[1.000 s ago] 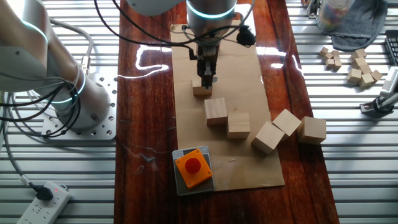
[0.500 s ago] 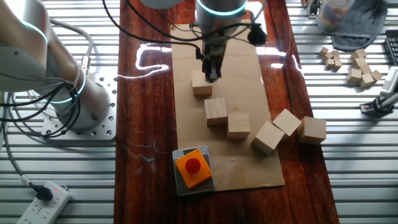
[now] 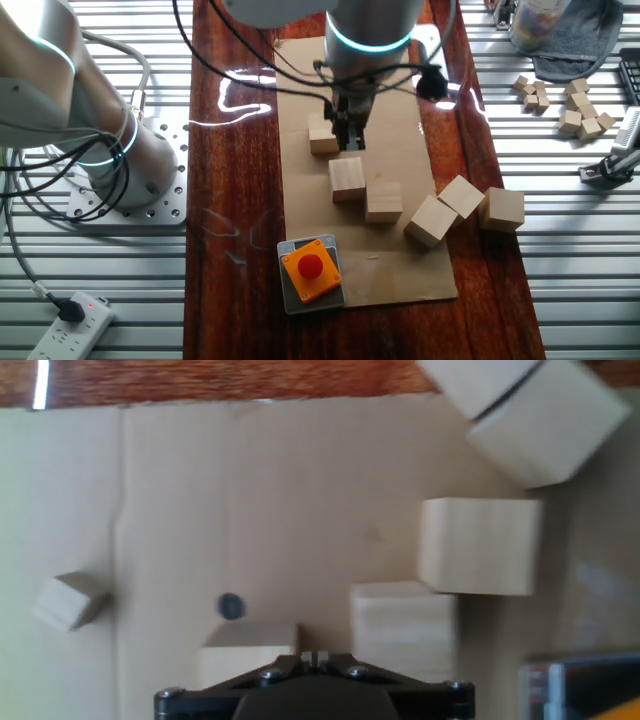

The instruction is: Stack the blocks into a pyramid shape

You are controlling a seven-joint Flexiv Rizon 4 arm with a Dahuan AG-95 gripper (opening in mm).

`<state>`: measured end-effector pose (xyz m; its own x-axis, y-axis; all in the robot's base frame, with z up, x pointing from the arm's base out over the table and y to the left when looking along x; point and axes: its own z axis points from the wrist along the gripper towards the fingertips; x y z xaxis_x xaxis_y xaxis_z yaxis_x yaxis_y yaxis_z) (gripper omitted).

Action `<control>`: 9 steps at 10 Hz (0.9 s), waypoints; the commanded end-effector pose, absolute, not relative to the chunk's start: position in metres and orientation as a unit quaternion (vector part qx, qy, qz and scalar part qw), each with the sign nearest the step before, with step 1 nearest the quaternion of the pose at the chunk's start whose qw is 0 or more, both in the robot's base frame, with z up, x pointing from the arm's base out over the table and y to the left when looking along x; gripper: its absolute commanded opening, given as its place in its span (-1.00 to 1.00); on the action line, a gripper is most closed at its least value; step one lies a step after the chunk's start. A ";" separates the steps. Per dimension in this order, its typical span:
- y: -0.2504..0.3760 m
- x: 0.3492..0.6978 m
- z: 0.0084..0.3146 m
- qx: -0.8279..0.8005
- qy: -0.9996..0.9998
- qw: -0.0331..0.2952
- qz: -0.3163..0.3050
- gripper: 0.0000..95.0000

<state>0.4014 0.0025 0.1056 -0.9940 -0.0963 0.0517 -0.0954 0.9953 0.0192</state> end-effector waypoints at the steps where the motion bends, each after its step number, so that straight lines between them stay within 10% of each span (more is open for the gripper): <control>1: -0.005 0.405 0.099 0.077 -0.997 0.017 -0.016 -1.00; 3: -0.016 0.408 0.091 0.094 -0.995 0.010 -0.032 0.20; 5: -0.022 0.409 0.089 0.094 -0.995 0.001 -0.039 0.20; 6: -0.024 0.409 0.090 0.099 -0.994 -0.005 -0.042 0.60; 9: -0.026 0.409 0.091 0.098 -0.994 -0.014 -0.050 1.00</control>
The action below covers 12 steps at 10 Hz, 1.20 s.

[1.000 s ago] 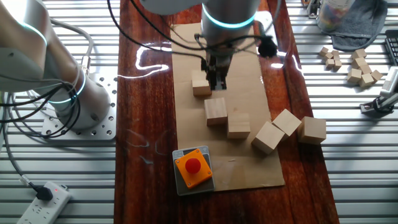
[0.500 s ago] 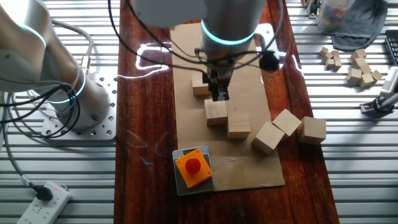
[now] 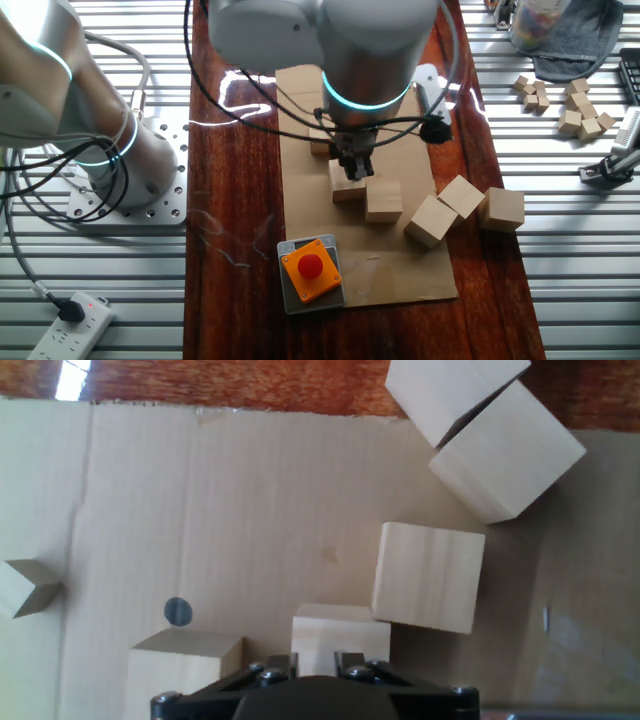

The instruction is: Stack the blocks into a pyramid shape

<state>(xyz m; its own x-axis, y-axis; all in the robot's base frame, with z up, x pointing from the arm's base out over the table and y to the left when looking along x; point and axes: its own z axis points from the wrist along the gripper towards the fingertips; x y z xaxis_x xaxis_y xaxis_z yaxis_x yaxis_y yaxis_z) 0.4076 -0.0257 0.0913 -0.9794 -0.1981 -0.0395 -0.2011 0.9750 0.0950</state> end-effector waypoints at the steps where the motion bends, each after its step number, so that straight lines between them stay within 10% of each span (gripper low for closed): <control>1: -0.026 0.409 0.090 -0.097 0.994 0.014 0.050 1.00; 7: -0.029 0.412 0.078 -0.092 0.994 0.015 0.049 1.00; 8: -0.029 0.412 0.076 -0.090 0.995 0.014 0.047 0.60; 12: -0.031 0.413 0.070 -0.089 0.995 0.015 0.044 0.60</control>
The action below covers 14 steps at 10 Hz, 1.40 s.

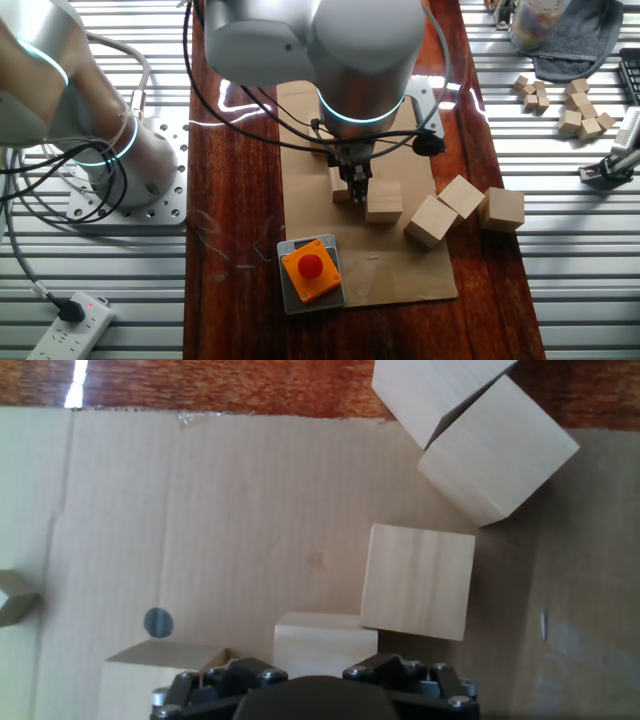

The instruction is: Stack the blocks into a pyramid shape

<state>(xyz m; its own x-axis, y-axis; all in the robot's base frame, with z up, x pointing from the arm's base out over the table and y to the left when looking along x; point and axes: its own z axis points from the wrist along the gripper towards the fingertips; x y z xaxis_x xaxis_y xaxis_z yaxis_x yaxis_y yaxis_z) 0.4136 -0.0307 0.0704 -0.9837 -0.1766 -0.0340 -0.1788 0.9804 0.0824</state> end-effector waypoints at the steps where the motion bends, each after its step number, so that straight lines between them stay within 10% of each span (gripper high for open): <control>1: -0.032 0.414 0.069 -0.087 0.995 0.016 0.043 0.60; 12: -0.039 0.414 0.058 -0.091 0.995 0.017 0.035 0.60; 13: -0.040 0.414 0.057 -0.087 0.995 0.018 0.035 0.20; 14: -0.040 0.414 0.056 -0.085 0.996 0.017 0.035 0.20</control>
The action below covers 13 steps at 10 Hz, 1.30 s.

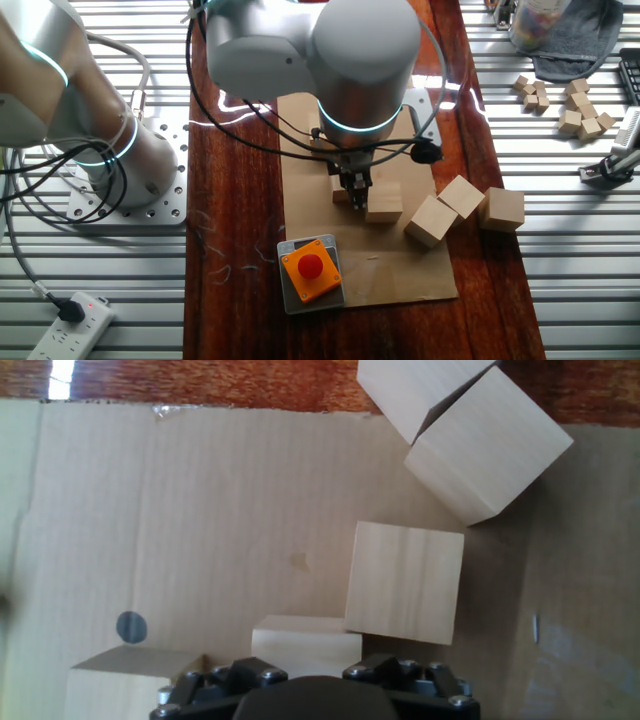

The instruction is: Stack the blocks into a pyramid shape

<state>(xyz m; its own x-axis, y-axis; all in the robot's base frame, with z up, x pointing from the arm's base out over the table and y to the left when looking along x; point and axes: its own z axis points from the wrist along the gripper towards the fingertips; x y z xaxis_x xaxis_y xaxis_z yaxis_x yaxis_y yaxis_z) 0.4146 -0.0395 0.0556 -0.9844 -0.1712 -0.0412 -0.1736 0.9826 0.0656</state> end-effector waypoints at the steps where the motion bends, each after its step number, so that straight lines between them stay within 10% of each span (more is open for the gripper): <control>1: -0.040 0.415 0.055 -0.084 0.996 0.018 0.035 0.20; 2: -0.039 0.415 0.054 -0.082 0.996 0.017 0.035 0.20; 3: -0.039 0.415 0.055 -0.076 0.996 0.017 0.034 -0.60; 4: -0.039 0.415 0.057 -0.066 0.997 0.015 0.032 -1.00; 13: -0.007 0.406 0.103 -0.052 0.998 -0.014 0.023 -1.00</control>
<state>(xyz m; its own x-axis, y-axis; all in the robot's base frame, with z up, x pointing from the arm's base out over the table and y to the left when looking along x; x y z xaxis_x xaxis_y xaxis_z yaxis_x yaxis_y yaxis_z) 0.4068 -0.0057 0.1043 -0.9940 -0.1071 0.0219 -0.1060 0.9934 0.0431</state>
